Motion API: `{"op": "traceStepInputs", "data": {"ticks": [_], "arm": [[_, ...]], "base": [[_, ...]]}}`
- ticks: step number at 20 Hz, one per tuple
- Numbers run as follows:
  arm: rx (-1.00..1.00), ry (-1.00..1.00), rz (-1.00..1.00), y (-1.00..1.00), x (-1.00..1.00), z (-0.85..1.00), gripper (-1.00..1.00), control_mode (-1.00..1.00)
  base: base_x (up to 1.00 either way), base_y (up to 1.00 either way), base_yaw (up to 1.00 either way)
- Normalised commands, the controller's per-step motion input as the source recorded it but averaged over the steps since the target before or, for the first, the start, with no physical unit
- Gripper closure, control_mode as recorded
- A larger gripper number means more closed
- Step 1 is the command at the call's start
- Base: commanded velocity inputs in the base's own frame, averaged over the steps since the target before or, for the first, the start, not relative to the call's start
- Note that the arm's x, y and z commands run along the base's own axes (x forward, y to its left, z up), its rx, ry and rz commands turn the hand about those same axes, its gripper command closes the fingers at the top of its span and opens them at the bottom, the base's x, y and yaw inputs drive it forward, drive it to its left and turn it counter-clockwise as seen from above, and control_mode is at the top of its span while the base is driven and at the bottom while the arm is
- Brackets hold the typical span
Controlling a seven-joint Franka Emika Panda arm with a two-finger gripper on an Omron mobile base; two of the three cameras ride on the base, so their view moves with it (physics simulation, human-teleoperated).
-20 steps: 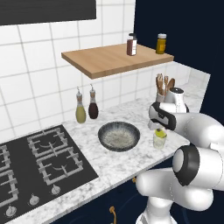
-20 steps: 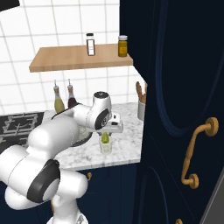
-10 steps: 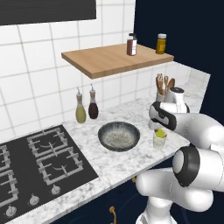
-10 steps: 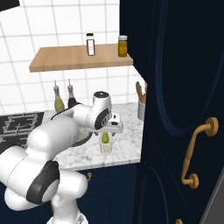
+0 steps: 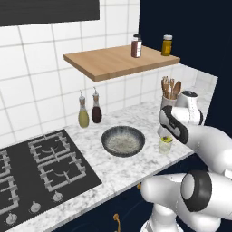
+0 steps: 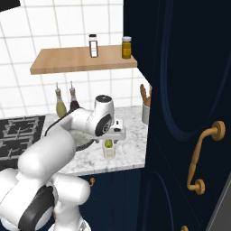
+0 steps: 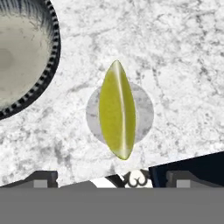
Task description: Grab a lemon wedge from the fridge and one ice cube from the ice bowl, and put them in the glass of lemonade.
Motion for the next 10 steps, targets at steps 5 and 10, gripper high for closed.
{"op": "traceStepInputs", "data": {"ticks": [5,10], "arm": [[0.01,-0.08,0.01,0.23,-0.58,0.18,-1.00,-1.00],[0.00,0.01,0.03,0.32,-0.60,1.00,-1.00,-1.00]], "base": [[0.00,0.00,0.00],[0.00,0.00,0.00]]}}
